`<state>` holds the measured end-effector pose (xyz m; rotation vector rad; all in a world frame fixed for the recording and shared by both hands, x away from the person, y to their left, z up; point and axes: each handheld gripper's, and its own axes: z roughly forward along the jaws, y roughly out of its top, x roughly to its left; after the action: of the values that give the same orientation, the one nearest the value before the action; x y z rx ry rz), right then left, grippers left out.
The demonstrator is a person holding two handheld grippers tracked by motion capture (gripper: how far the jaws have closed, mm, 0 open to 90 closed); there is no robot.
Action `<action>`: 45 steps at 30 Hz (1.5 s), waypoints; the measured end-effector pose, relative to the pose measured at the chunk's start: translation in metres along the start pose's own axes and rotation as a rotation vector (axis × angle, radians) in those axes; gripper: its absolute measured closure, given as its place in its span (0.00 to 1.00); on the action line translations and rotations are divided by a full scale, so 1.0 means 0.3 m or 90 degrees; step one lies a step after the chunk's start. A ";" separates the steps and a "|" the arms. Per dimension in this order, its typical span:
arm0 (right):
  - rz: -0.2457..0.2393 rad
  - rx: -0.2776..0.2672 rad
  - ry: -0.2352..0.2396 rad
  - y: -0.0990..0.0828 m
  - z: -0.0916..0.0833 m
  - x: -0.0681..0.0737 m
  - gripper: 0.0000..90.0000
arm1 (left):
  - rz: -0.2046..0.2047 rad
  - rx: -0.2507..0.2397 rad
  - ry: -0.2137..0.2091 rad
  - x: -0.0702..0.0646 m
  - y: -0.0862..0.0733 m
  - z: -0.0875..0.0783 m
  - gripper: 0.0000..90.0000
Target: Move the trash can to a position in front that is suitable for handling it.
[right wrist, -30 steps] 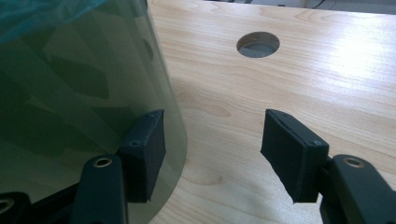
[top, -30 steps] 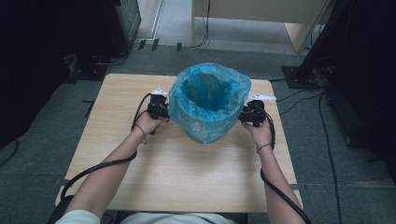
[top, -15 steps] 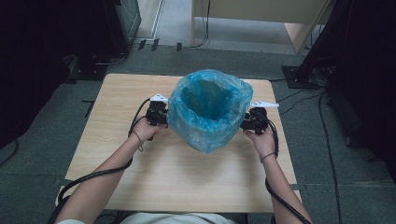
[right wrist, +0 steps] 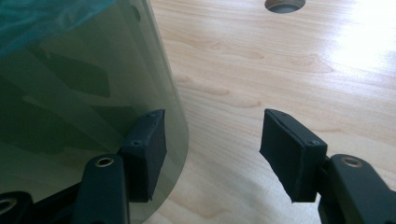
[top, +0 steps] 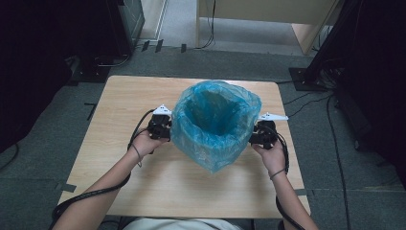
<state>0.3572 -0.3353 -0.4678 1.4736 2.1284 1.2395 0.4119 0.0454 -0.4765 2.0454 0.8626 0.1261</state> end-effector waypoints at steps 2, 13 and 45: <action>-0.002 0.001 -0.002 -0.006 -0.007 0.008 0.45 | 0.004 -0.003 0.002 -0.007 -0.006 -0.004 0.47; -0.008 0.009 -0.013 -0.032 -0.014 0.021 0.44 | -0.001 -0.006 -0.003 -0.019 -0.024 -0.007 0.45; -0.014 0.033 -0.027 -0.026 -0.109 -0.031 0.36 | 0.028 0.013 -0.041 0.051 0.018 -0.147 0.36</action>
<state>0.3356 -0.3602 -0.4564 1.4801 2.1584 1.1437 0.4090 0.0836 -0.4491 2.0764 0.7824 0.0749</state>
